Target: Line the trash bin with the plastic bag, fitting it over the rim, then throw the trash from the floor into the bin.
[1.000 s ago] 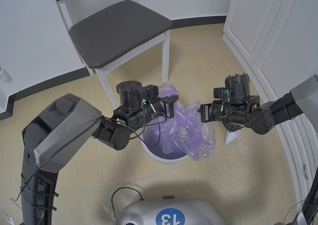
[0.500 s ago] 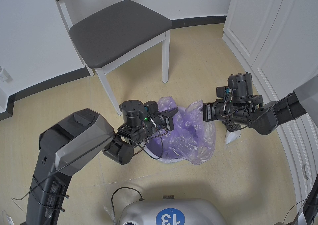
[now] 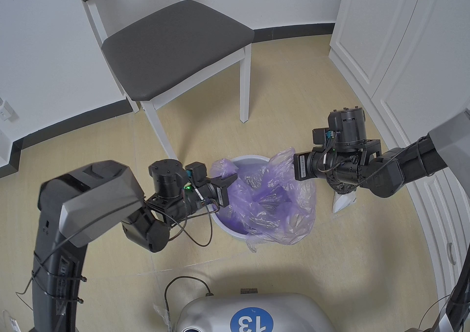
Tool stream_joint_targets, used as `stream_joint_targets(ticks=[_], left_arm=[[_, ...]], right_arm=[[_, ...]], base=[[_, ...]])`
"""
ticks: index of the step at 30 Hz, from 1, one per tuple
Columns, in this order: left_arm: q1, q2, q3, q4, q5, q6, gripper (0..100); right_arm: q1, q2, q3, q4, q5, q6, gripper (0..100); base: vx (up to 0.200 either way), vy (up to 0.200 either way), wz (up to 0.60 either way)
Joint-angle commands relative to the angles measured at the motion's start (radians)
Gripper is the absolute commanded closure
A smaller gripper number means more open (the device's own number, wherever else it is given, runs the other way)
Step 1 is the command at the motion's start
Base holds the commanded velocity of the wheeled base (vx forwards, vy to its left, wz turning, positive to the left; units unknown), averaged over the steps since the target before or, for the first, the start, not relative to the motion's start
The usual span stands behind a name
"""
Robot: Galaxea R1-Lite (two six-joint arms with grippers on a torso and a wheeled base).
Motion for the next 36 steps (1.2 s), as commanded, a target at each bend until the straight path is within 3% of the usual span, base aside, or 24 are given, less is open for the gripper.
stream_joint_targets(ticks=[1,6,11,15,24,31,33,36], left_arm=[[0.079,-0.196,0.133,0.090,-0.032,0.070,100],[0.119,-0.314,0.165,0.346,-0.083,0.187,100],[0.126,-0.363,0.165,0.515,-0.120,0.240,100],[0.128,-0.343,0.173,0.555,-0.121,0.305,100],[0.123,-0.216,0.116,0.540,-0.112,0.311,100],[0.099,-0.078,-0.084,0.544,-0.051,0.306,100],[0.100,-0.059,-0.159,0.576,-0.034,0.306,100],[0.103,-0.097,-0.146,0.688,-0.032,0.328,100]], right_arm=[[-0.016,0.063,-0.117,0.103,0.000,-0.070,100],[-0.030,0.054,-0.215,0.293,-0.002,-0.145,100],[-0.032,0.032,-0.204,0.393,-0.010,-0.198,100],[-0.030,0.012,-0.137,0.377,-0.036,-0.215,100],[-0.032,0.009,-0.023,0.287,-0.043,-0.205,100],[-0.032,0.020,0.061,0.189,-0.045,-0.201,100],[-0.035,0.017,0.083,0.167,-0.046,-0.194,100],[-0.042,0.006,0.138,0.162,-0.063,-0.188,100]], base=[[0.000,0.000,0.00],[0.000,0.000,0.00],[0.000,0.000,0.00],[0.000,0.000,0.00],[0.000,0.000,0.00],[0.000,0.000,0.00],[0.000,0.000,0.00],[0.000,0.000,0.00]])
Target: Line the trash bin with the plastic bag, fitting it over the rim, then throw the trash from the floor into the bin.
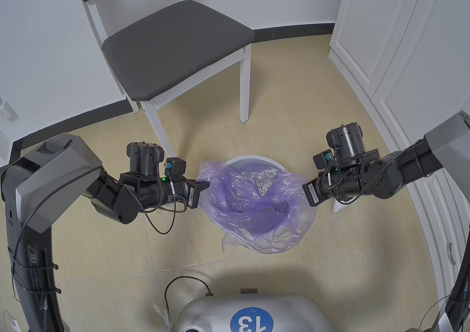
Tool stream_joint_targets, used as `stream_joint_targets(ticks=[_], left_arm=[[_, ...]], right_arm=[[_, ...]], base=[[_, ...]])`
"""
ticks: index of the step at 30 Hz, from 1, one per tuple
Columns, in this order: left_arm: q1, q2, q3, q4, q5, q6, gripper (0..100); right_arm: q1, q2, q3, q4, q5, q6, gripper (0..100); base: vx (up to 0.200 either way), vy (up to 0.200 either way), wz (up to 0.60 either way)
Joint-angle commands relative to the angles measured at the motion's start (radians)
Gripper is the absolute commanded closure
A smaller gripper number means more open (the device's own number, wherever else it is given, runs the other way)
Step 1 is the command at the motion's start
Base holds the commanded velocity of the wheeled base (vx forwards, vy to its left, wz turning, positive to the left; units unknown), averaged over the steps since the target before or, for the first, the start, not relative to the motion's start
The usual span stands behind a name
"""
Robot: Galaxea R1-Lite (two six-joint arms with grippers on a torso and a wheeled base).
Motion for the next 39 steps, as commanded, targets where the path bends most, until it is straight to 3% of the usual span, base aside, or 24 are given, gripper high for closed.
stream_joint_targets(ticks=[1,7,13,20,36,39], left_arm=[[0.005,0.008,-0.030,0.134,0.019,0.037,100],[0.049,-0.049,0.099,0.141,0.009,0.138,100],[0.061,-0.043,0.147,0.038,0.007,0.137,100],[0.068,0.080,0.243,-0.313,0.007,0.129,100],[0.060,0.193,0.213,-0.476,0.009,0.115,100],[0.054,0.209,0.205,-0.553,0.009,0.068,100]], right_arm=[[-0.009,-0.012,0.102,-0.032,-0.019,0.010,100],[0.004,-0.009,0.206,-0.150,-0.027,0.007,100],[0.019,0.028,0.209,-0.197,-0.030,0.011,100],[0.002,0.115,0.214,-0.282,-0.047,0.011,100],[-0.072,0.195,0.222,-0.427,-0.049,0.010,100],[-0.073,0.204,0.226,-0.473,-0.049,0.013,100]], base=[[0.000,0.000,0.00],[0.000,0.000,0.00],[0.000,0.000,0.00],[0.000,0.000,0.00],[0.000,0.000,0.00],[0.000,0.000,0.00]])
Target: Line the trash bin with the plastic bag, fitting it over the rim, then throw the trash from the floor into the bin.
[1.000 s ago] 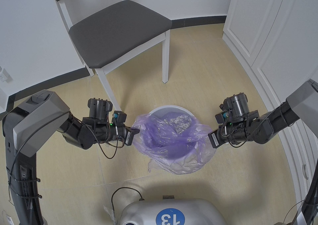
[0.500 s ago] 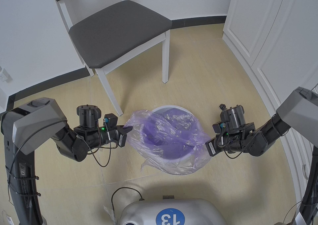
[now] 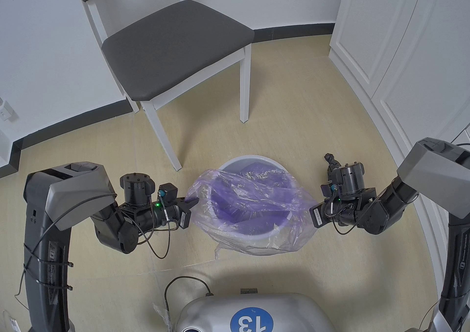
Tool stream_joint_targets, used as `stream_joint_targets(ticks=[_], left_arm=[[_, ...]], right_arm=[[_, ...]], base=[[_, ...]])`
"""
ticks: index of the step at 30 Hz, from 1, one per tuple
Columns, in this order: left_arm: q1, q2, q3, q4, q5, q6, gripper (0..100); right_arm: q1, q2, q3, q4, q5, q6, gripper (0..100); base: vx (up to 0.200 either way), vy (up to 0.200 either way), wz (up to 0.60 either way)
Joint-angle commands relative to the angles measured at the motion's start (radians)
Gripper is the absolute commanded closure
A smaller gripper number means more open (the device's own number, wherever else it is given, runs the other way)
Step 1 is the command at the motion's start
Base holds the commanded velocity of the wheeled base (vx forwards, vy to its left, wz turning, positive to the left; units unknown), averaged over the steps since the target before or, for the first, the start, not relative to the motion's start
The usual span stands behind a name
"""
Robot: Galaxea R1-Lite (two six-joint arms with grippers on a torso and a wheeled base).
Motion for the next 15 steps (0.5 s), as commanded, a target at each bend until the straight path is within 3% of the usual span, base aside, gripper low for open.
stream_joint_targets(ticks=[1,3,4,10,11,15], left_arm=[[-0.009,0.037,-0.011,-0.048,0.000,-0.047,100],[-0.020,0.030,-0.010,-0.073,0.000,-0.079,100],[-0.023,0.030,-0.008,-0.082,0.000,-0.086,100],[-0.043,0.034,-0.002,-0.128,0.005,-0.131,100],[-0.043,0.034,-0.002,-0.128,0.006,-0.131,100],[-0.038,0.033,-0.011,-0.128,0.009,-0.132,100]], right_arm=[[-0.004,0.026,0.009,-0.032,0.000,0.002,100],[-0.003,0.020,0.010,-0.042,0.002,0.000,100],[-0.003,0.017,0.012,-0.042,0.002,0.000,0],[-0.003,-0.172,0.101,0.020,0.029,-0.052,0],[-0.003,-0.267,0.104,0.100,0.063,-0.115,0],[0.006,-0.365,0.059,0.216,0.111,-0.159,0]], base=[[0.000,0.000,0.00],[0.000,0.000,0.00],[0.000,0.000,0.00],[0.000,0.000,0.00],[0.000,0.000,0.00],[0.000,0.000,0.00]])
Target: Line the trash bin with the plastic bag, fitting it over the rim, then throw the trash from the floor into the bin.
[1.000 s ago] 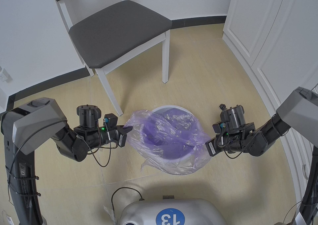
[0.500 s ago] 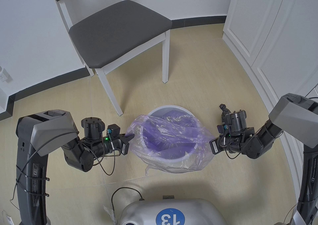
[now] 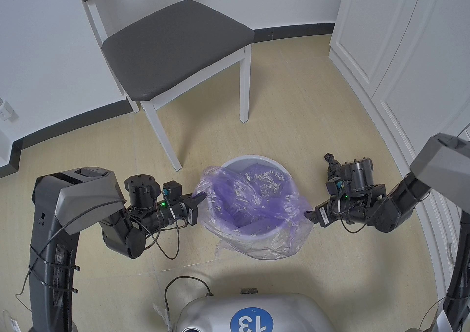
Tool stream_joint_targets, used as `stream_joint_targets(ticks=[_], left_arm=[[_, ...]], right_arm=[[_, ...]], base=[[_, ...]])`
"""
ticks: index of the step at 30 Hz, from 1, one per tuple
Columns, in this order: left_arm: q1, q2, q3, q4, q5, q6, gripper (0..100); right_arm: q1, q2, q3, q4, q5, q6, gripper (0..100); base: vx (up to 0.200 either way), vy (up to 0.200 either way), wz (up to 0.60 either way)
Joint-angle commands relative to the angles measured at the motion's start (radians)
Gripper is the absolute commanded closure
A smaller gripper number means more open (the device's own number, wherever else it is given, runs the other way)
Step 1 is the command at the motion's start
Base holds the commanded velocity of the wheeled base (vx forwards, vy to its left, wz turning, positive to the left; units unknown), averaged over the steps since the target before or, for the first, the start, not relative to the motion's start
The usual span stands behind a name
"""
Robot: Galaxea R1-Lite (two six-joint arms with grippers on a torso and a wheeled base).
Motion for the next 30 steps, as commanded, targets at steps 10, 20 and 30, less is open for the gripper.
stream_joint_targets(ticks=[10,20,30], left_arm=[[0.017,0.015,0.005,-0.011,0.006,-0.010,100],[0.022,0.015,0.010,-0.044,0.024,-0.010,100],[0.047,0.009,0.066,-0.111,0.024,-0.010,100]], right_arm=[[0.187,-0.187,-0.283,0.297,0.056,-0.083,0],[0.245,0.143,-0.583,0.343,0.055,-0.090,0],[0.287,0.266,-0.763,0.493,0.059,-0.084,0]], base=[[0.000,0.000,0.00],[0.000,0.000,0.00],[0.000,0.000,0.00]])
